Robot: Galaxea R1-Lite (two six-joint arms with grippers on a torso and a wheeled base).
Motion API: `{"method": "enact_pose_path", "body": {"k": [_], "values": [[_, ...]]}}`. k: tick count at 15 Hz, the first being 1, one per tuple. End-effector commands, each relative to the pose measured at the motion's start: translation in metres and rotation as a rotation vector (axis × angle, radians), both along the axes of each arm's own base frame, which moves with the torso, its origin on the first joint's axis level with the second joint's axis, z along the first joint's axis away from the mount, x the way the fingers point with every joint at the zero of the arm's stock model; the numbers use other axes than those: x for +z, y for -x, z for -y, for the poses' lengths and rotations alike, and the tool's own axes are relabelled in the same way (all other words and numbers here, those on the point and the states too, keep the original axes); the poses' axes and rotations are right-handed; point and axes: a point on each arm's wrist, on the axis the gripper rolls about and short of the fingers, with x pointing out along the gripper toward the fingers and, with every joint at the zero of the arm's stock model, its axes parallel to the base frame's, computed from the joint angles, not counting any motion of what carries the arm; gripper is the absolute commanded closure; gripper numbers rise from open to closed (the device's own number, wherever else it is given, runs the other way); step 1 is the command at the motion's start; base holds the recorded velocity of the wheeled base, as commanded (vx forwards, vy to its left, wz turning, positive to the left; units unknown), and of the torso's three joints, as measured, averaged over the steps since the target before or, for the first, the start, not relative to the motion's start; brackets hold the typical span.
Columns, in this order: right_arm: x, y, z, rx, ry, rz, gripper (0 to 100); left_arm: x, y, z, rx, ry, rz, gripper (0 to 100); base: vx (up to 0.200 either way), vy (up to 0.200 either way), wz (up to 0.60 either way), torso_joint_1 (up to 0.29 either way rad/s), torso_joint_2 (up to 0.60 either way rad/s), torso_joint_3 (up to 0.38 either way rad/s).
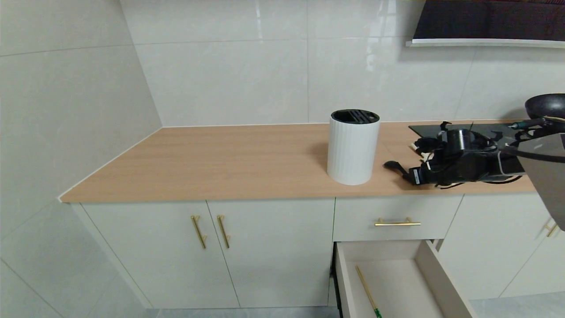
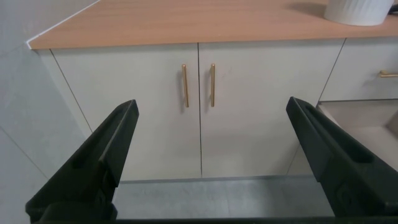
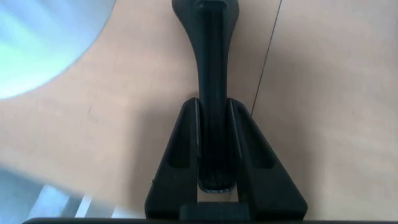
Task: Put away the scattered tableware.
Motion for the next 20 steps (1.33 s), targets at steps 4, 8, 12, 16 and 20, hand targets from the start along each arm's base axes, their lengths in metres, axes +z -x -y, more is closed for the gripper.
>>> {"method": "enact_pose_path", "body": {"k": [4,8,12,16,20], "values": [[0.078,0.09,-0.003,-0.088,-0.076,0.009,100,0.0,0.0,0.0,0.0,0.0,0.0,0,0.0,0.0,0.0,0.0,0.0,0.0],[0.079,0.16,-0.015,-0.095,-0.045,-0.063,100,0.0,0.0,0.0,0.001,0.0,0.0,0,0.0,0.0,0.0,0.0,0.0,0.0],[0.043,0.176,-0.017,-0.109,-0.017,-0.167,100,0.0,0.0,0.0,0.0,0.0,0.0,0,0.0,0.0,0.0,0.0,0.0,0.0],[0.005,0.198,-0.026,-0.141,0.043,-0.18,100,0.0,0.0,0.0,0.0,0.0,0.0,0,0.0,0.0,0.0,-0.14,0.37,0.209],[-0.021,0.197,-0.026,-0.14,0.057,-0.257,100,0.0,0.0,0.0,0.0,0.0,0.0,0,0.0,0.0,0.0,-0.185,0.49,0.306]]}}
